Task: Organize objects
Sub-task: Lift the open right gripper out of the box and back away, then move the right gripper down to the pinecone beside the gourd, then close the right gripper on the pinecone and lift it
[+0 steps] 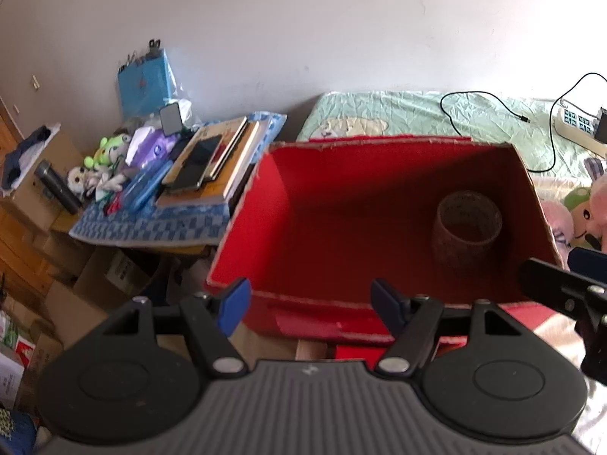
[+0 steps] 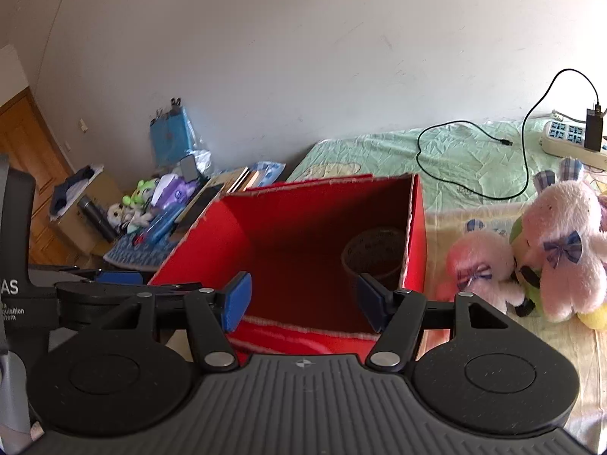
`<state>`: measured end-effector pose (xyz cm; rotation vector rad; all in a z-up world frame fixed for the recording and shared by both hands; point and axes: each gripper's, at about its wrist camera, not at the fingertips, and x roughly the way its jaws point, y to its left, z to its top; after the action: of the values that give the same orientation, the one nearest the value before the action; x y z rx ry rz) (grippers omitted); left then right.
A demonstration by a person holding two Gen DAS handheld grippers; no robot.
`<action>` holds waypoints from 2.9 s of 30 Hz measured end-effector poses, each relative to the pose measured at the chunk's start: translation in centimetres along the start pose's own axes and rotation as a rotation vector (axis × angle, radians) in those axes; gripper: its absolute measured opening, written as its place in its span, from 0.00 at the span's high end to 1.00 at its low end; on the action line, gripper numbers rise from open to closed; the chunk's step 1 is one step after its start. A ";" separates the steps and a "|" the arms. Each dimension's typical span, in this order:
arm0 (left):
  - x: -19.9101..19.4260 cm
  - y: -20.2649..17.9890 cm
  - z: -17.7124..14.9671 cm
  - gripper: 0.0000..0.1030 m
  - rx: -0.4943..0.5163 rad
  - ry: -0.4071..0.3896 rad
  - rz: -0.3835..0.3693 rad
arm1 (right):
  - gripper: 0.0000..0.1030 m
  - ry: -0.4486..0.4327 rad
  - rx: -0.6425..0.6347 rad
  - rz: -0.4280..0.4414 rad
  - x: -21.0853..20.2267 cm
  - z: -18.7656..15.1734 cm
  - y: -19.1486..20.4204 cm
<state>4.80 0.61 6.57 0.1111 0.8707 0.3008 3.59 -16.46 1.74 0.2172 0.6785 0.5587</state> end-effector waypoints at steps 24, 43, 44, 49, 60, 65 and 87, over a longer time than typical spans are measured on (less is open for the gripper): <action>1.0 -3.6 -4.6 0.29 0.045 0.133 -0.016 | 0.44 0.210 0.172 0.050 -0.5 -4.7 -3.7; 1.5 -2.0 -7.0 0.29 0.067 0.170 -0.122 | 0.46 0.413 0.335 0.168 2.4 -7.2 -6.7; 1.1 -1.8 -7.5 0.29 0.075 0.163 -0.164 | 0.46 0.427 0.352 0.178 2.5 -7.3 -7.1; -0.7 -1.5 -10.3 0.32 0.120 0.150 -0.334 | 0.51 0.508 0.422 0.258 3.0 -8.0 -8.8; -0.1 -4.5 -14.1 0.37 0.110 0.242 -0.543 | 0.52 0.668 0.443 0.381 3.7 -9.5 -9.2; 0.6 -5.1 -14.5 0.36 0.105 0.245 -0.517 | 0.52 0.696 0.426 0.388 3.8 -9.8 -8.7; 0.9 -6.5 -13.4 0.49 0.130 0.223 -0.501 | 0.53 0.688 0.464 0.412 2.4 -9.6 -10.4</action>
<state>-3.52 -5.70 -4.10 -0.0232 1.1064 -0.2173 3.22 -23.65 -10.70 0.6229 1.4520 0.8780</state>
